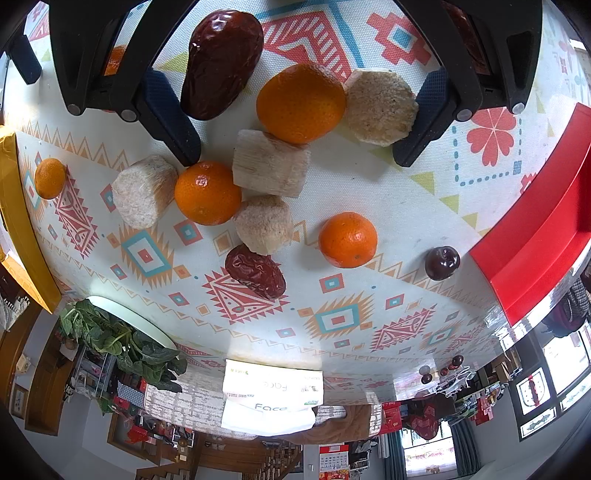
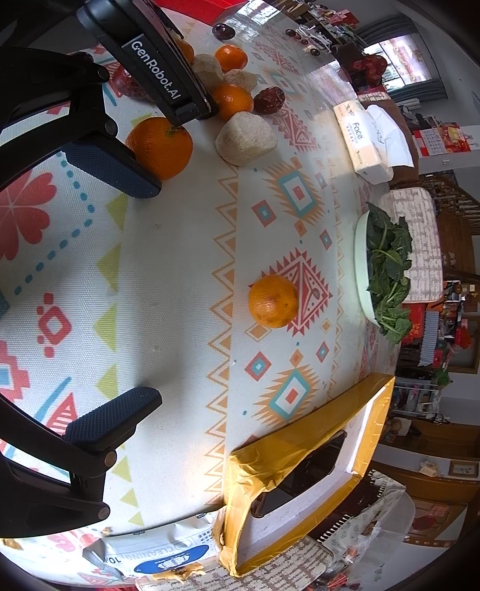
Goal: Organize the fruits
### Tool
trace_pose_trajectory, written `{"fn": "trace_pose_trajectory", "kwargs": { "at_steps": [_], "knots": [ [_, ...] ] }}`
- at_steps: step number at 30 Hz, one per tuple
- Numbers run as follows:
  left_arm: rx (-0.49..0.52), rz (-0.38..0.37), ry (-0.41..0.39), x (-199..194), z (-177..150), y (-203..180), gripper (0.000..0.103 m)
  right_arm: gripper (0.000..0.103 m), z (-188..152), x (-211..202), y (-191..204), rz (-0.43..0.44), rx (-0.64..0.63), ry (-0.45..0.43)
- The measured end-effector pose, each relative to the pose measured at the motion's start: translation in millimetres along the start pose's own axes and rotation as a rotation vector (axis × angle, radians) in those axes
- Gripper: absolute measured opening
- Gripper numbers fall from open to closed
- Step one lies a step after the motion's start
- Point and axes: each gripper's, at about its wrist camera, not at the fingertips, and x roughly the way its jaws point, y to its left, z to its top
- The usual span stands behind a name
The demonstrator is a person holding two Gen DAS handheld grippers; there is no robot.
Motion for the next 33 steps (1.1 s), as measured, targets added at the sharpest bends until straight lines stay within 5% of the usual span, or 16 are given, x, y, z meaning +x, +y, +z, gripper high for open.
{"fn": "trace_pose_trajectory", "kwargs": {
  "at_steps": [4,12,20,28,33],
  "knots": [
    [-0.001,0.000,-0.001,0.1,0.2,0.0,0.103,0.103,-1.3,-0.7,0.6,-0.018,0.024,0.019],
    [-0.206,0.131,-0.023,-4.0,-6.2,-9.8,0.103,0.103,-4.7,-3.1,4.5,-0.043,0.058,0.028],
    [-0.160,0.117,0.038,-3.8,-5.7,-19.9,0.103,0.103,-4.6,-3.2,4.4,-0.047,0.069,0.023],
    [-0.054,-0.003,0.125,-5.0,-2.5,-6.5,0.103,0.103,-7.4,-4.9,8.0,-0.036,0.051,0.021],
    [-0.029,-0.008,0.124,-6.2,-5.5,4.0,0.103,0.103,-7.2,-3.9,10.2,-0.044,0.051,0.019]
  ]
}}
